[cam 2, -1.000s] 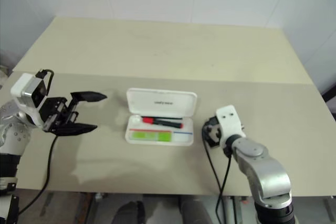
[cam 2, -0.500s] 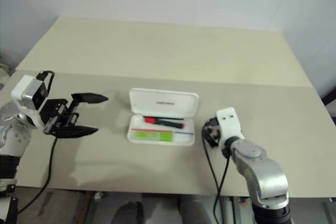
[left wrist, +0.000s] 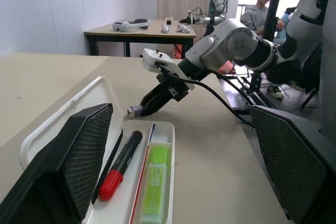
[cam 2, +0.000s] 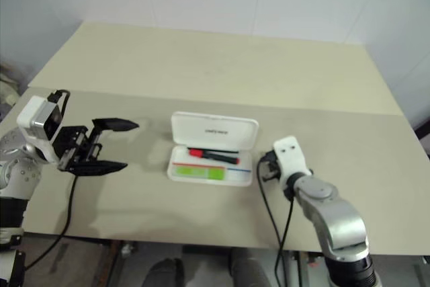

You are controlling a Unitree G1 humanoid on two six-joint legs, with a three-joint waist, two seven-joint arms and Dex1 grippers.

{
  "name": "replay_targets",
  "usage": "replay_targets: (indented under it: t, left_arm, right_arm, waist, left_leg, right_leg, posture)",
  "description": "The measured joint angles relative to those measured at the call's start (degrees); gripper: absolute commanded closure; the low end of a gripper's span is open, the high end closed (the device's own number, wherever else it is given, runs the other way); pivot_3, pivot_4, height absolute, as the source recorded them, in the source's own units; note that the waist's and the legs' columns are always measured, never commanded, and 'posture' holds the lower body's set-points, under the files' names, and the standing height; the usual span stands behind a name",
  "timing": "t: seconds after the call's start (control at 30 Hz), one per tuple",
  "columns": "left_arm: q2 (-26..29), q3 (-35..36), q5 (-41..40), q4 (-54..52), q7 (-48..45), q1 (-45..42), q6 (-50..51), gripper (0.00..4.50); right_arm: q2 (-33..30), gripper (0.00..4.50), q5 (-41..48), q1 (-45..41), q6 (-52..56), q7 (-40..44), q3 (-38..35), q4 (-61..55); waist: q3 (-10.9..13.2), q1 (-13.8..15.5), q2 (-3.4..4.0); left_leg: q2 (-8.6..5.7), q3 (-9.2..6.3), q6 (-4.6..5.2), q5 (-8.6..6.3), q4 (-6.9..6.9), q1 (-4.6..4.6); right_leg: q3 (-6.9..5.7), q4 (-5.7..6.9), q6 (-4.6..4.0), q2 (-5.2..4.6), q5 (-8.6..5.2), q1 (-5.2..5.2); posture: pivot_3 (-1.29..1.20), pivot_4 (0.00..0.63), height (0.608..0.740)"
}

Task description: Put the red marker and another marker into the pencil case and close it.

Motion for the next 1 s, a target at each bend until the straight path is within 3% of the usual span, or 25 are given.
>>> replay_targets:
  t: [0.13,0.2,0.47,0.73,1.0]
  left_arm:
    - [-0.41,-0.01,0.34,0.61,0.0,-0.2,-0.25,0.0]
    - [-0.9,-0.01,0.56,0.62,0.0,-0.75,-0.64,0.0]
    - [-2.12,0.14,1.11,0.79,0.0,-0.84,-1.69,0.0]
    - [-2.77,1.67,1.93,0.68,0.0,0.44,-2.24,0.0]
    - [-2.83,3.99,2.03,-1.7,0.01,3.68,-2.14,0.0]
  right_arm:
    - [-5.45,4.17,0.88,-3.5,-3.21,4.67,-0.94,1.18]
    - [-6.91,4.17,2.83,-5.49,-4.38,7.92,-1.99,0.11]
    - [-17.42,4.17,13.0,-8.22,-5.88,24.61,-2.27,-3.97]
    - [-21.68,4.17,19.19,-12.06,-10.3,37.08,2.22,-5.02]
    - [-24.65,4.17,15.36,-13.09,-17.35,42.95,11.22,-2.44]
  waist:
    - [0.15,-0.08,0.23]
    - [0.18,-0.23,0.29]
    - [0.3,-0.09,0.47]
    - [0.33,-0.07,0.53]
    - [0.34,0.16,0.55]
  left_leg:
    - [0.05,0.01,0.03,-0.02,-0.11,-0.12]
    - [0.22,0.0,0.03,-0.02,-0.15,-0.12]
    - [0.45,-0.01,0.1,-0.12,-0.28,-0.13]
    - [0.44,0.0,0.13,-0.15,-0.11,-0.14]
    - [0.44,0.03,0.13,-0.15,-0.11,-0.13]
  right_leg:
    - [0.0,0.01,0.17,0.07,0.07,-0.18]
    - [-0.01,-0.01,0.92,0.26,0.46,-0.2]
    - [-0.06,-0.15,0.76,0.46,0.32,-0.22]
    - [-0.05,-0.13,0.8,0.43,0.34,-0.19]
    - [-0.05,-0.12,0.79,0.41,0.33,-0.2]
  posture:
    - [0.0,0.15,0.74]
    - [0.0,0.15,0.74]
    - [0.0,0.15,0.74]
    - [0.0,0.15,0.74]
    - [0.0,0.15,0.74]
